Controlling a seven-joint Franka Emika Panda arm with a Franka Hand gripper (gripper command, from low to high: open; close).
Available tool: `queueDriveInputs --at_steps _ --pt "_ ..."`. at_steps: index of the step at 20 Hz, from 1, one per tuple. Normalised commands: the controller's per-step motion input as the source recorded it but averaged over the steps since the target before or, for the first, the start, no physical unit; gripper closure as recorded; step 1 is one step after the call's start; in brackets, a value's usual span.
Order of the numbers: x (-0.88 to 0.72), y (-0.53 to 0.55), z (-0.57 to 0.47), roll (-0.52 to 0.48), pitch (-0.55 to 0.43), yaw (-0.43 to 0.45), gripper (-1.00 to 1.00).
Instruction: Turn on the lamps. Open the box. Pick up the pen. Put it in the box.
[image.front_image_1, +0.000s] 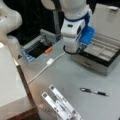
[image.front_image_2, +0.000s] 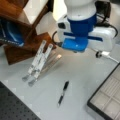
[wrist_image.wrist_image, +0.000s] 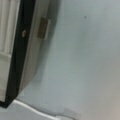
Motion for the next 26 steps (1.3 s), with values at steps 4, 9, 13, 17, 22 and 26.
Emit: queueDriveInputs --at_steps 4,9,13,17,22,26 --pt "0.25 -0.13 -0.22 -0.216 -0.053 0.044 -1.00" --pt "0.18 -0.09 -0.19 -0.179 -0.091 0.081 -1.00" --pt "0.08 -0.15 -0.25 -0.196 -0.107 0.211 -1.00" --pt "0.00 -0.17 -0.22 -0.163 -0.024 0.291 -1.00" --pt "0.01 -0.18 -0.18 -0.188 -0.002 0.393 -1.00" --pt "0.03 -0.14 -0.19 -0.084 -0.005 0.422 -1.00"
